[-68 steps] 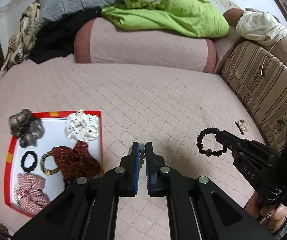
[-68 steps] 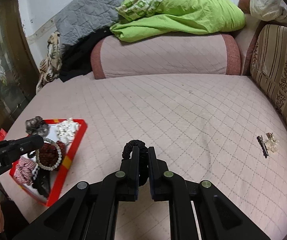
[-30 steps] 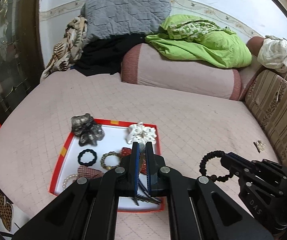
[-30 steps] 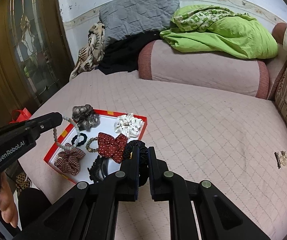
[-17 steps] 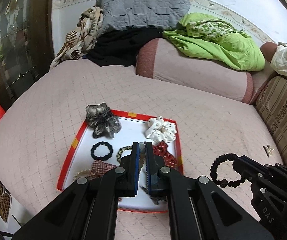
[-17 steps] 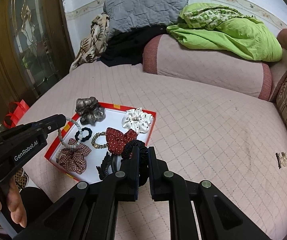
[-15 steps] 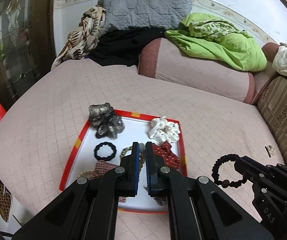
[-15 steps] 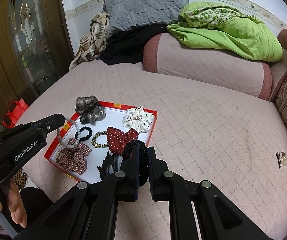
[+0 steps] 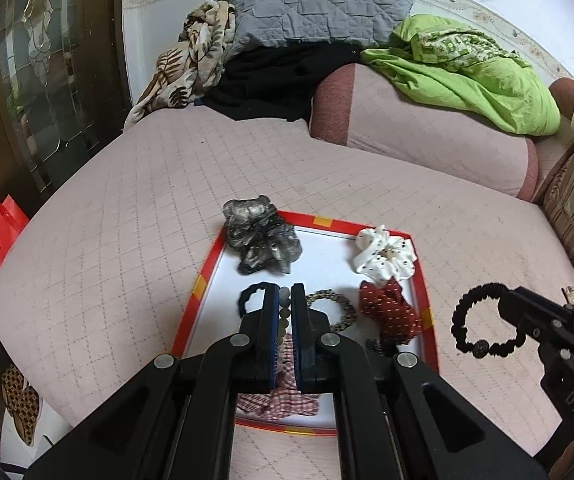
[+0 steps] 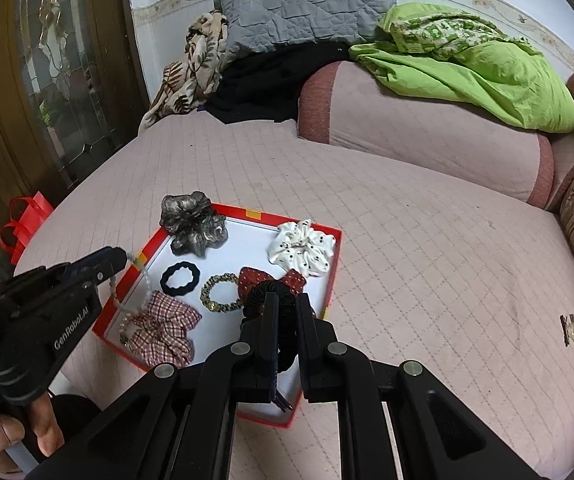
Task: Organize jewelry
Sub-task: 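Carry green bracelet with left tool while right tool carries black beaded bracelet into the tray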
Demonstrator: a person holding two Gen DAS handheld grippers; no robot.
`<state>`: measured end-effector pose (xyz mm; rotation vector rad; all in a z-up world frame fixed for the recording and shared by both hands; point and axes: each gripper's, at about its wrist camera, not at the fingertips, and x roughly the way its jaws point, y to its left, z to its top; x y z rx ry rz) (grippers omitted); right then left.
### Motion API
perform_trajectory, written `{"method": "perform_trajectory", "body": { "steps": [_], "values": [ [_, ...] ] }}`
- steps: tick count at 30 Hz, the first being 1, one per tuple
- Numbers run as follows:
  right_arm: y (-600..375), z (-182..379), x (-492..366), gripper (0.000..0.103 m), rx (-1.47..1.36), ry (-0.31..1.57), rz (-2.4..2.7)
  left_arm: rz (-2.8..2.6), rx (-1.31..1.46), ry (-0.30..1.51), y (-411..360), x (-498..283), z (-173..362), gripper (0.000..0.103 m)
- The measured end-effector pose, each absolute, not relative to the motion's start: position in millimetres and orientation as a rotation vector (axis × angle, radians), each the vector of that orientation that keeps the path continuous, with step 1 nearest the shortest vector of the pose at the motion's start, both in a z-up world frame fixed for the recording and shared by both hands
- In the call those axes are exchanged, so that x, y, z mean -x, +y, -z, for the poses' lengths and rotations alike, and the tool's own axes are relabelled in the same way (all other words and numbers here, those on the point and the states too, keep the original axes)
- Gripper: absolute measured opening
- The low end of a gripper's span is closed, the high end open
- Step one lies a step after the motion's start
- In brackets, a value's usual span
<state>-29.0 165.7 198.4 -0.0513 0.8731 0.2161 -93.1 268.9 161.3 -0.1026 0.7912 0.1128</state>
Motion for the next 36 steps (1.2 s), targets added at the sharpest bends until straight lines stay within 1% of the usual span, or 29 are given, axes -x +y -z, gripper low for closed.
{"method": "perform_trajectory", "body": {
  "steps": [17, 27, 36],
  "values": [
    [199.2, -170.7, -35.9, 0.009, 0.047, 0.893, -0.263, -0.111, 0.078, 0.847, 292.6, 33.7, -139.8, 0.005],
    [205.8, -135.4, -84.5, 0.009, 0.014, 0.975, -0.305, -0.096, 0.057, 0.887, 286.2, -4.6, -117.4, 0.005],
    [202.8, -106.8, -105.9, 0.009, -0.020, 1.054, -0.303, -0.111, 0.062, 0.929, 293.3, -23.0, -93.8, 0.005]
  ]
}}
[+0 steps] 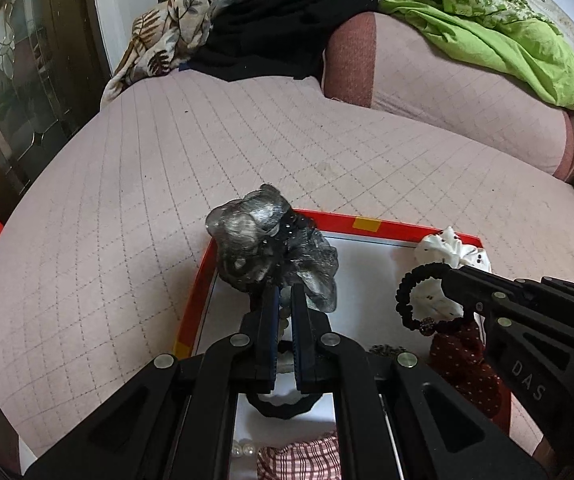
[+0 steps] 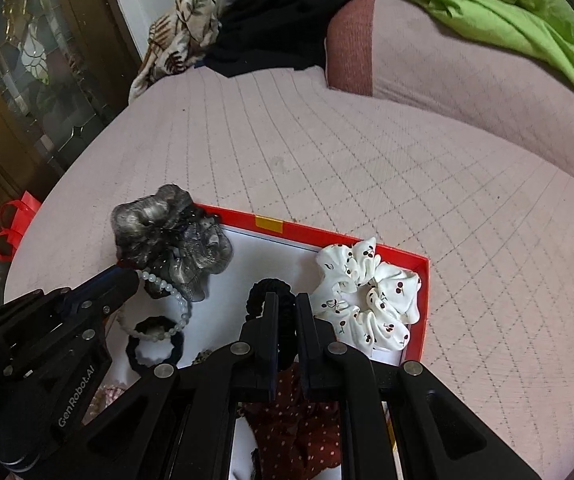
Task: Organize jewelry
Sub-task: 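Carry green bracelet with left tool while right tool carries black beaded bracelet into the tray, then open left tool releasing green bracelet in tray while right tool releases black bracelet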
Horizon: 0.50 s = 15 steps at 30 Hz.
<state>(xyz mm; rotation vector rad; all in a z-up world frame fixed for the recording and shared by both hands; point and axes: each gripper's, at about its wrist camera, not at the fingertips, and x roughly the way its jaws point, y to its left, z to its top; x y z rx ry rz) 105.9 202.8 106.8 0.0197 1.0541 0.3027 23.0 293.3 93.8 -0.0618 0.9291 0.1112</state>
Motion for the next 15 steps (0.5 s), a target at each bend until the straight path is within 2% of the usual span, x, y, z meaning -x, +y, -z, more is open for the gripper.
{"method": "perform_trajectory", "body": {
  "steps": [15],
  "values": [
    [202.7, -95.6, -115.9, 0.009, -0.027, 1.081, -0.302, -0.093, 0.060, 0.945, 288.8, -30.7, -84.1, 0.005]
  ]
}}
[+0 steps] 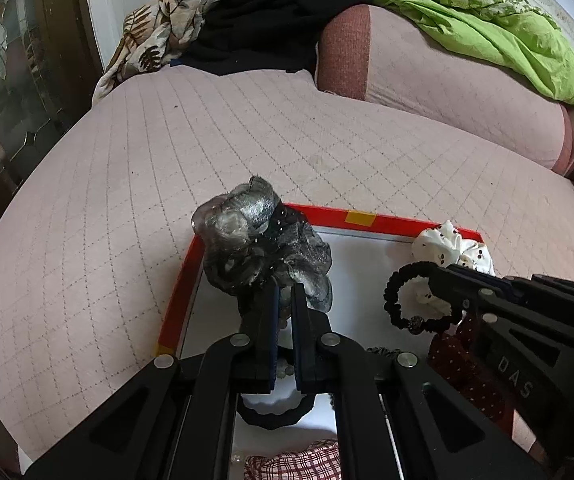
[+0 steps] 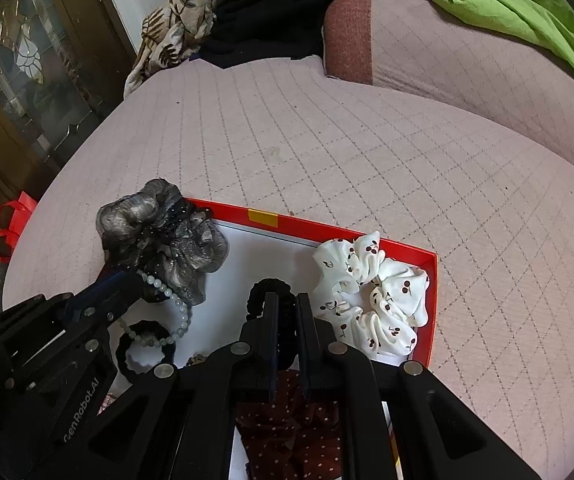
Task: Organize jewelry
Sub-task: 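Open left tool releasing green bracelet in tray while right tool releases black bracelet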
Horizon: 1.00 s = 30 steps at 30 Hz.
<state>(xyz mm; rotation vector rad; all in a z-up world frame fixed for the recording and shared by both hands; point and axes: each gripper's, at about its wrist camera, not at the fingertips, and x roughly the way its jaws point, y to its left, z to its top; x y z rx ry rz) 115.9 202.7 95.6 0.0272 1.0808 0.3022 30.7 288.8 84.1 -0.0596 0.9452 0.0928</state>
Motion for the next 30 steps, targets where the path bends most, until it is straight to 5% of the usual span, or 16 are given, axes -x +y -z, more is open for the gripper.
{"method": "perform_trajectory", "body": {
  "steps": [17, 21, 30],
  "values": [
    [203.2, -89.0, -120.6, 0.014, -0.044, 1.099, -0.312, -0.108, 0.079, 0.970, 296.8, -29.0, -74.1, 0.008],
    [200.0, -95.1, -116.9, 0.032, -0.061, 1.085, -0.317, -0.123, 0.084, 0.953, 298.1, -22.0, -80.5, 0.033],
    [189.7, -120.1, -103.0, 0.038, -0.087, 1.031, -0.328, -0.164, 0.114, 0.898, 302.0, 2.9, -112.1, 0.046]
  ]
}}
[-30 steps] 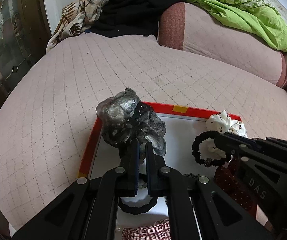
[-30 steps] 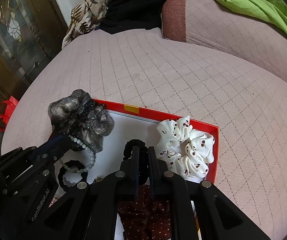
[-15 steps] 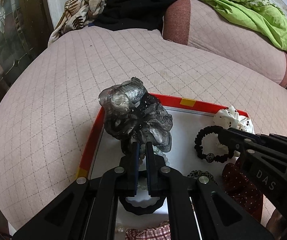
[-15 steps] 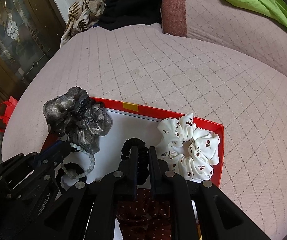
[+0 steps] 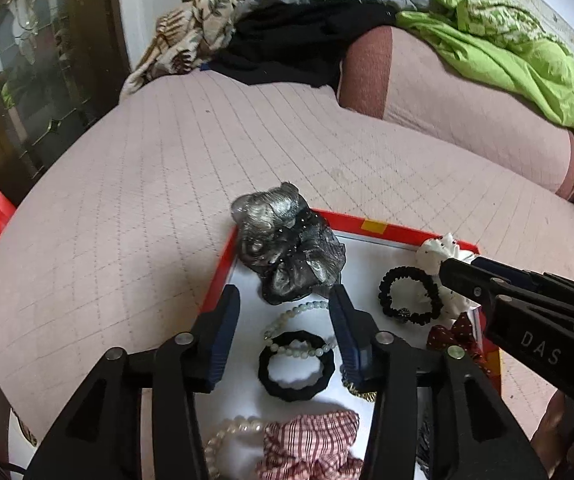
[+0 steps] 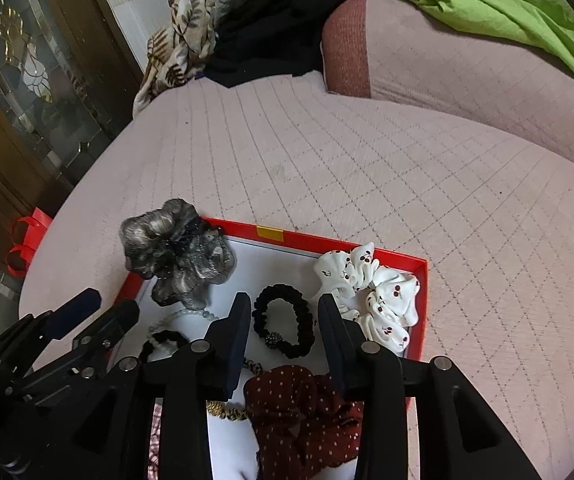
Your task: Organize jewelry
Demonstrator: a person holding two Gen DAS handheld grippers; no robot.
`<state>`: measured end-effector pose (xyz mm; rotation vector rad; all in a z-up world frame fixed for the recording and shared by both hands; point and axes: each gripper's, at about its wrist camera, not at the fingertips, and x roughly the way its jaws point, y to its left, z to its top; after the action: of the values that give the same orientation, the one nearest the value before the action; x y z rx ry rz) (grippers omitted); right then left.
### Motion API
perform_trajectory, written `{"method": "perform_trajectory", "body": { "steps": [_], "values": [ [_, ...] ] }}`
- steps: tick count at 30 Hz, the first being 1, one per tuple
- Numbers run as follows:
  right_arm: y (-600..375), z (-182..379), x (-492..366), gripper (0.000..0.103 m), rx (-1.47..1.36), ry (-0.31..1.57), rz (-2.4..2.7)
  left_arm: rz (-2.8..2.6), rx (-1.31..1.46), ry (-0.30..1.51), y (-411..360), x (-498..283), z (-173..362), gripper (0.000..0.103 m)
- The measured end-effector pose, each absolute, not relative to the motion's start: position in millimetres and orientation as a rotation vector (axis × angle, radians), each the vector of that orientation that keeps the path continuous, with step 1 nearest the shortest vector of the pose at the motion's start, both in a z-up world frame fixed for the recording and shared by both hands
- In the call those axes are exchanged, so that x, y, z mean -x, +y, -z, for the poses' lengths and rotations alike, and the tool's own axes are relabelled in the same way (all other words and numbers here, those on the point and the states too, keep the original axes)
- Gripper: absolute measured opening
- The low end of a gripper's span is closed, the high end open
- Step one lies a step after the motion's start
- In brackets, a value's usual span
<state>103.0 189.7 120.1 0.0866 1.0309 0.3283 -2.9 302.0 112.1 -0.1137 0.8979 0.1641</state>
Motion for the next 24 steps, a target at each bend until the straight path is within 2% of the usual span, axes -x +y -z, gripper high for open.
{"method": "perform_trajectory", "body": {
  "steps": [5, 10, 17, 22, 24],
  "values": [
    [181.5, -136.5, -88.5, 0.041, -0.093, 0.997, -0.324, -0.188, 0.102, 0.855, 298.3, 25.2, -132.9, 0.049],
    [169.7, -149.3, -65.8, 0.046, -0.090, 0.967, -0.306, -0.215, 0.080, 0.794, 284.6, 49.1, -152.2, 0.068],
    [145.6, -154.4, -23.1, 0.052, -0.059, 0.941, -0.247, -0.208, 0.033, 0.719, 258.2, 85.3, -171.2, 0.072],
    [122.1, -154.2, 8.3, 0.055, -0.040, 0.939, -0.187, -0.314, -0.018, 0.557, 242.5, 119.5, -183.9, 0.096],
    [112.4, -154.9, 20.9, 0.057, -0.049, 0.935, -0.171, -0.339, -0.035, 0.512, 236.5, 130.7, -188.9, 0.098]
  ]
}}
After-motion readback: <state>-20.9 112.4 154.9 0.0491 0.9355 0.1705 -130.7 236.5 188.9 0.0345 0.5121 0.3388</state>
